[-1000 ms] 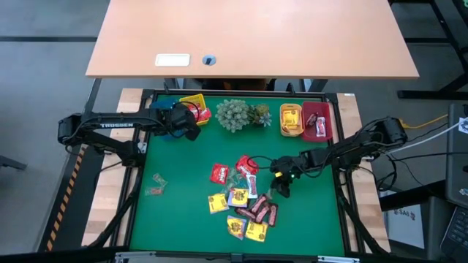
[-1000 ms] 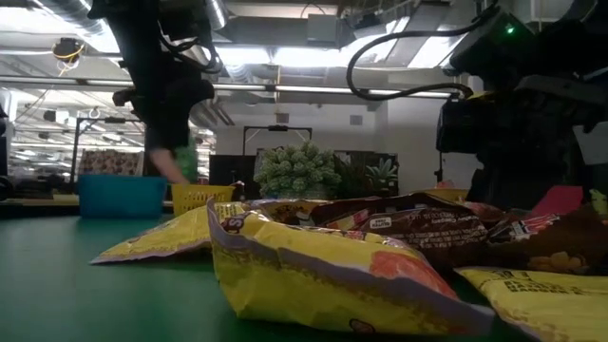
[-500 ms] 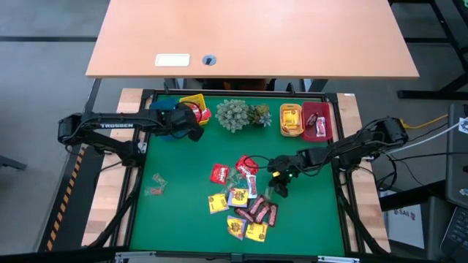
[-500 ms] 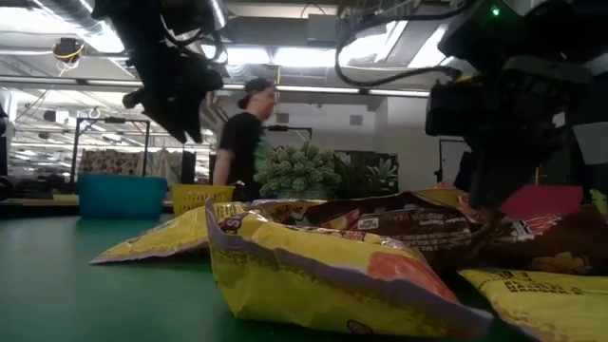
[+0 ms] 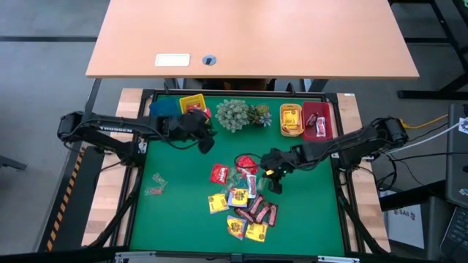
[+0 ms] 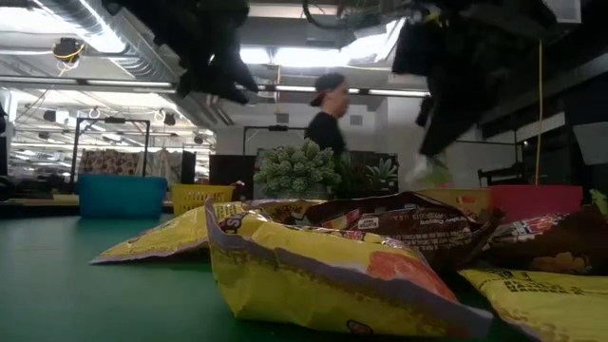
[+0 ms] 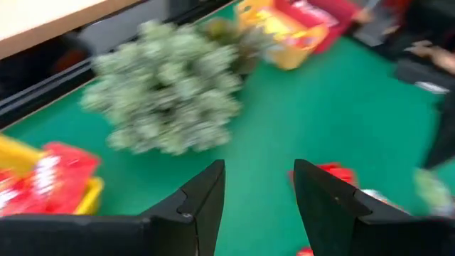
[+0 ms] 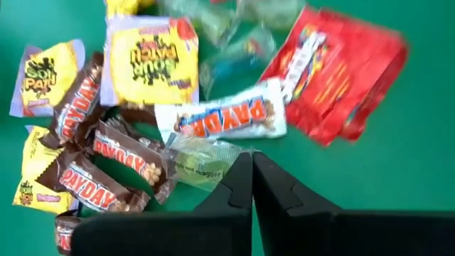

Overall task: Sort candy
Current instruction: Put the green gummy into the blue bin

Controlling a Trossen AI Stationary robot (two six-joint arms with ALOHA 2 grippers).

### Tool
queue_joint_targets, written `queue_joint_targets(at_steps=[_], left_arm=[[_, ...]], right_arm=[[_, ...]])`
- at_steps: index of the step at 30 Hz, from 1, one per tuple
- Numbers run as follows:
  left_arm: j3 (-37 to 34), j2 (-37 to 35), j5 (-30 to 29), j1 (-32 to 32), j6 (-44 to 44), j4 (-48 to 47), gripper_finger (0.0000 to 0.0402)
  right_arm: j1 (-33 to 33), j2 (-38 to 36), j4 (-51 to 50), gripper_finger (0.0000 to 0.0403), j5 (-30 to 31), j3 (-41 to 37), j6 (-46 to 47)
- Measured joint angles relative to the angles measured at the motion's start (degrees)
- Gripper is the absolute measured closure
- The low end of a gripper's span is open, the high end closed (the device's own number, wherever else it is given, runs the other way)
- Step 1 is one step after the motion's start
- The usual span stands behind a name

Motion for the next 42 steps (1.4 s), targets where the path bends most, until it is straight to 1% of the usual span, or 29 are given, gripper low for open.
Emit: queue_joint_targets(at_steps=[4, 11, 17, 21, 25, 28, 32, 38, 42], left_arm=[[0.0, 0.0, 3.23, -3.28, -0.03, 2.97, 0.0248], [0.0, 0.0, 3.49, -10.45, -1.04, 3.97, 0.0248], [0.0, 0.0, 2.93, -15.11, -0.63, 7.34, 0.0248], [0.0, 0.02, 2.85, -16.61, 0.84, 8.9, 0.0248], [0.0, 0.08, 2.78, -16.82, -1.05, 9.11, 0.0248], [0.02, 1.43, 2.7, -16.76, -2.79, 9.71, 0.0248], [0.02, 5.53, 2.75, -16.75, -4.94, 11.38, 0.0248], [0.02, 11.32, 2.76, -16.48, -5.39, 23.28, 0.0248], [0.02, 12.5, 2.76, -16.18, -5.36, 27.78, 0.0248]], right_arm=[[0.0, -0.02, -3.27, 0.0401, 4.27, 4.5, -1.98], [0.0, -0.02, -3.73, 0.0401, 10.59, 9.46, -2.27], [0.0, -0.02, 2.62, 0.0401, 15.74, 10.01, -2.82], [0.0, -0.02, 4.86, 0.0401, 16.36, 10.01, -4.84], [0.0, -0.02, 5.24, 0.0401, 16.37, 10.01, -5.01], [0.0, -0.02, 5.29, 0.0401, 16.34, 10.01, -5.01], [0.0, -0.02, 7.23, 0.0401, 16.32, 10.01, -5.18], [0.0, -0.02, 11.57, 0.0401, 15.8, 10.01, -8.35], [0.0, -0.04, 11.9, 0.0401, 15.8, 10.01, -9.51]])
